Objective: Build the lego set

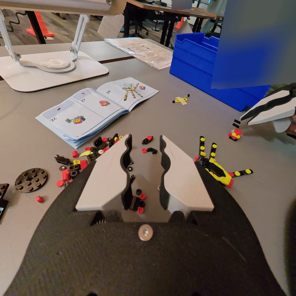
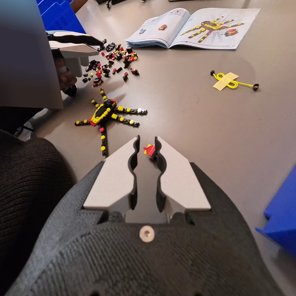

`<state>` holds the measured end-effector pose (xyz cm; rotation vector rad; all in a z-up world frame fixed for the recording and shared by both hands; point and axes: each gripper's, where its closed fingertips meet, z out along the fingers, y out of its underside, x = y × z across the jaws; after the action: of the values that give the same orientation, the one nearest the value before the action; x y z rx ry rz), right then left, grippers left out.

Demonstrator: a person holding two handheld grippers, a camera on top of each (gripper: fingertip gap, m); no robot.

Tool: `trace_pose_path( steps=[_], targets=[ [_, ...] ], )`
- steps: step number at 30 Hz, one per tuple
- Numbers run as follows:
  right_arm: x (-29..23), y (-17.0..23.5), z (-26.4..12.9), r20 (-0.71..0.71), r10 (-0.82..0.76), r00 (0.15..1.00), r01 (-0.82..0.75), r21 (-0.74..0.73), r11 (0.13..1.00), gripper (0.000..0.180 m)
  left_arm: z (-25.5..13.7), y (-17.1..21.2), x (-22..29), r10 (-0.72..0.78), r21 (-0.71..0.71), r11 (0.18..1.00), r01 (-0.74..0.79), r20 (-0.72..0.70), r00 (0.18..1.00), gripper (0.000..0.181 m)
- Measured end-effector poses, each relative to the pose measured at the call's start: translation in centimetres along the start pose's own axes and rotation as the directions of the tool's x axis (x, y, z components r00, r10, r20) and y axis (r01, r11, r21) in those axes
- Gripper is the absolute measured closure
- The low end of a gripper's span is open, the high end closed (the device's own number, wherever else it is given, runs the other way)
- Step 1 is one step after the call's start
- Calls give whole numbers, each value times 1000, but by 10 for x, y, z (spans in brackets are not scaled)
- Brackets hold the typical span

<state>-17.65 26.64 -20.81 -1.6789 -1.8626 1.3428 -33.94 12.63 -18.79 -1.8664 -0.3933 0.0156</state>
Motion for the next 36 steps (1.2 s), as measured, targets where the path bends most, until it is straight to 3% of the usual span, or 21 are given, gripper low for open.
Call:
trace_pose_path(
  steps=[36],
  targets=[
    [-1, -1, -1, 2, 5, 1000, -5, 6, 1000, 162, 0, 2, 2, 14, -13, 1000, -14, -3, 1000, 147]
  ],
)
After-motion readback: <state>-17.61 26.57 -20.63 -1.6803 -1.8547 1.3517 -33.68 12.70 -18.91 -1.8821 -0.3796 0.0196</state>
